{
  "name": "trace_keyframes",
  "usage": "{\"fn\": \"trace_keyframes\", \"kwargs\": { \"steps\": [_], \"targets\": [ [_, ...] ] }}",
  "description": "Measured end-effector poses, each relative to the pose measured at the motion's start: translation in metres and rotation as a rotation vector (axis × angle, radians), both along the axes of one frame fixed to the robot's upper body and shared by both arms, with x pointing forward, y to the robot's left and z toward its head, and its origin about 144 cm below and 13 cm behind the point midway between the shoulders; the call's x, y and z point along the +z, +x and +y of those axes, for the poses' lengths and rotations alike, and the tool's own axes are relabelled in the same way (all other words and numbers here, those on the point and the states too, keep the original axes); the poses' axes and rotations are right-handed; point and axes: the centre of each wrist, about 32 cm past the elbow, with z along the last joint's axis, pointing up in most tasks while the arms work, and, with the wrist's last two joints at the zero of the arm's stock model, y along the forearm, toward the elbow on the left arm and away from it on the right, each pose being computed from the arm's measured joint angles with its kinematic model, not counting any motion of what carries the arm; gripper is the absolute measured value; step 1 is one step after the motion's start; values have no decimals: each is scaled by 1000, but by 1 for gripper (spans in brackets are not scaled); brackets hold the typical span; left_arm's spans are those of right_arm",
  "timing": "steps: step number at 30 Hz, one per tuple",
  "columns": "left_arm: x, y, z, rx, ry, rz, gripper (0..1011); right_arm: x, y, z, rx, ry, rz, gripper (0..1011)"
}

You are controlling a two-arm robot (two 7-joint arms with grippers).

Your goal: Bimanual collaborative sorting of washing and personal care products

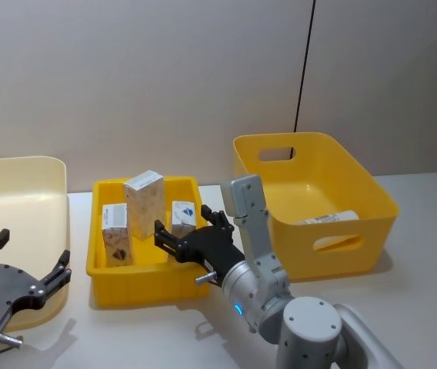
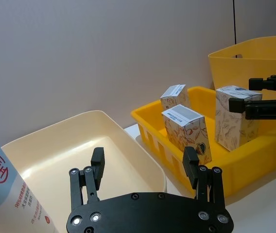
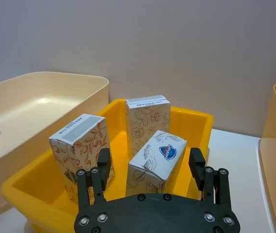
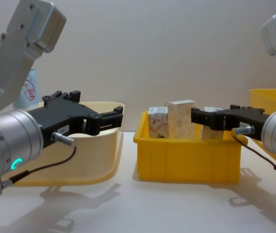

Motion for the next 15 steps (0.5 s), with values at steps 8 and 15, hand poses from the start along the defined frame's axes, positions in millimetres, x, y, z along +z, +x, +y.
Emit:
{"fn": "trace_keyframes", "kwargs": {
  "steps": [8, 15],
  "targets": [
    [0, 0, 0, 0, 0, 0, 1003, -4, 8, 5, -7, 2, 18, 1001],
    [0, 0, 0, 0, 0, 0, 1003, -6, 12, 9, -11, 5, 27, 965]
  ]
}}
